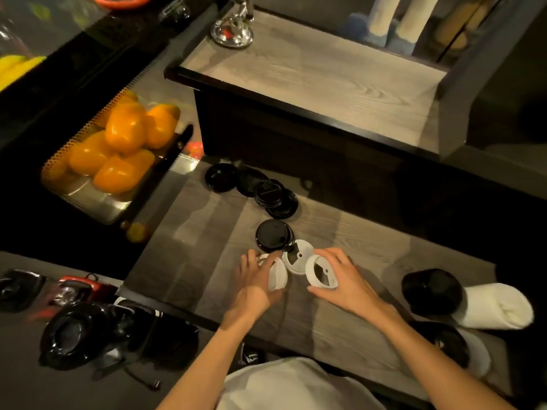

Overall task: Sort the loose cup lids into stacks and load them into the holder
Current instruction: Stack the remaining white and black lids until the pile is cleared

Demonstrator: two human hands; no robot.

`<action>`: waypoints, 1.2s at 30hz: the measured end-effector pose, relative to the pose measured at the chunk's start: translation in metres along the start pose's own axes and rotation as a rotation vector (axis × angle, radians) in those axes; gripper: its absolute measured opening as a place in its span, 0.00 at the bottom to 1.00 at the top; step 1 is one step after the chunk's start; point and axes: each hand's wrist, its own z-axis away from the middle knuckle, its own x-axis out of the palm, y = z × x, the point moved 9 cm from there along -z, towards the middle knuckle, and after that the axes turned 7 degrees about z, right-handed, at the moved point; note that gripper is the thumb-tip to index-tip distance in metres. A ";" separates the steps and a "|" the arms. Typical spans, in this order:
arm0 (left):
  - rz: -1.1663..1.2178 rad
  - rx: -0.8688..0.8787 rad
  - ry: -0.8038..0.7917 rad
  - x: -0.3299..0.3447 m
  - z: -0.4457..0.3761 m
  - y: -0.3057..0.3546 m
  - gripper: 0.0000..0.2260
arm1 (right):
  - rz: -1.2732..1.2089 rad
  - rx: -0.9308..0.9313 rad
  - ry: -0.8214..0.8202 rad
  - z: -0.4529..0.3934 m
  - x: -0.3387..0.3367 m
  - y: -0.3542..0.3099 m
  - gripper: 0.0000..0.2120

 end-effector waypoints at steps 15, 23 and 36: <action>-0.072 -0.092 -0.058 -0.014 -0.021 0.002 0.43 | 0.322 -0.006 -0.132 -0.006 0.012 -0.013 0.49; -0.262 -0.136 -0.236 -0.012 -0.035 0.012 0.54 | 0.506 0.033 -0.310 -0.028 0.029 -0.032 0.50; -0.236 -0.059 -0.223 -0.003 -0.029 0.025 0.48 | 0.150 0.148 -0.241 0.019 0.003 0.027 0.42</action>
